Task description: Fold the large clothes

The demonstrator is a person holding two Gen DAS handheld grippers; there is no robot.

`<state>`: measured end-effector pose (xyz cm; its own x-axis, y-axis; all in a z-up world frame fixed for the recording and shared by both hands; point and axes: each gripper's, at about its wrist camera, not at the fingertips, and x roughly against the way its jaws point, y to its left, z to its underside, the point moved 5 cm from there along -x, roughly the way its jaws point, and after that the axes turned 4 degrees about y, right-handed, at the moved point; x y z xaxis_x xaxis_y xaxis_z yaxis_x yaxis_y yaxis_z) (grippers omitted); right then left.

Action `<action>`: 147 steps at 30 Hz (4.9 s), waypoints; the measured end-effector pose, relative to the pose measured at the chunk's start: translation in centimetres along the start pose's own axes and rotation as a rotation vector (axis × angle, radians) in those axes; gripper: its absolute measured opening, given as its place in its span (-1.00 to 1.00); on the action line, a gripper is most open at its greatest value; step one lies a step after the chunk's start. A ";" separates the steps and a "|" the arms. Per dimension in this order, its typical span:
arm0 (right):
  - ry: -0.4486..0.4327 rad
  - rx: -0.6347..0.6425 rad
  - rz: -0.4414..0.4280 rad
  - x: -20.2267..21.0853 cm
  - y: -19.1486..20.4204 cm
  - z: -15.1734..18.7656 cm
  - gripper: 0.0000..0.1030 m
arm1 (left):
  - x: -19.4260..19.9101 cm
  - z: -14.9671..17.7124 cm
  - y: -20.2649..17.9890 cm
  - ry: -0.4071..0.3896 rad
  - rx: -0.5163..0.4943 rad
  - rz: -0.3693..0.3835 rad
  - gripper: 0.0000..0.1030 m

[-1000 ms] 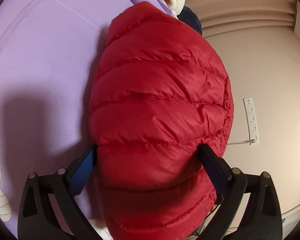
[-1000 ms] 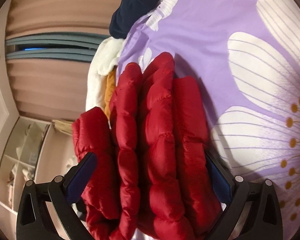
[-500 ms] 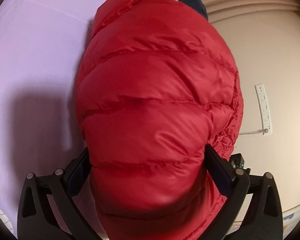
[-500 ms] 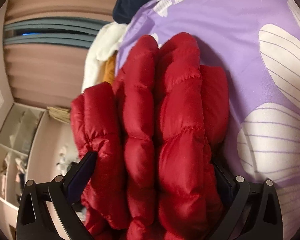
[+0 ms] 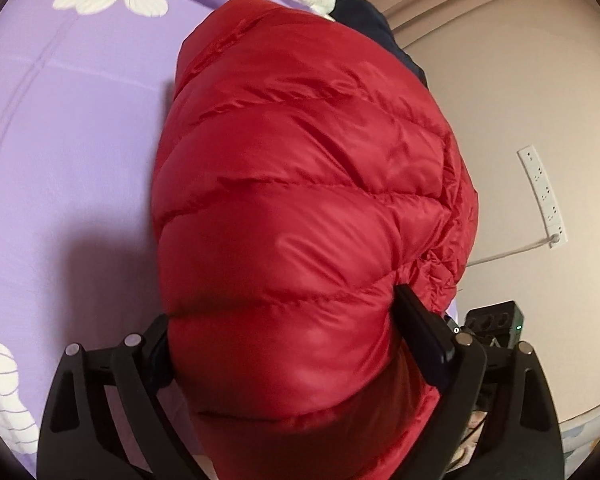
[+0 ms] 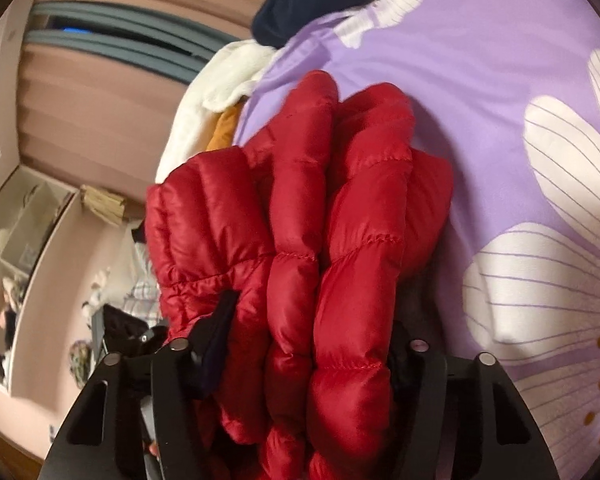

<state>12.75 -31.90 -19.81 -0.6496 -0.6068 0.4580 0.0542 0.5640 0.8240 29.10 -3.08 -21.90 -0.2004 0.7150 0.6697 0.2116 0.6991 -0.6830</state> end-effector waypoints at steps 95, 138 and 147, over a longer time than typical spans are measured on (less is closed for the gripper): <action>0.160 0.328 -0.012 -16.1 12.7 -0.9 0.11 | 11.7 3.2 4.1 -0.280 0.111 -0.164 0.81; 0.176 0.331 0.105 -16.6 12.1 -0.7 0.24 | 12.1 2.7 4.5 -0.296 0.079 -0.305 0.82; 0.176 0.349 0.143 -16.5 12.3 -0.7 0.34 | 12.8 3.1 3.9 -0.310 0.052 -0.381 0.82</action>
<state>24.61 -15.35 -17.00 -0.5130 -0.5782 0.6344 -0.1461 0.7871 0.5992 24.33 8.81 -16.86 -0.5311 0.3704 0.7620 0.0217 0.9050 -0.4248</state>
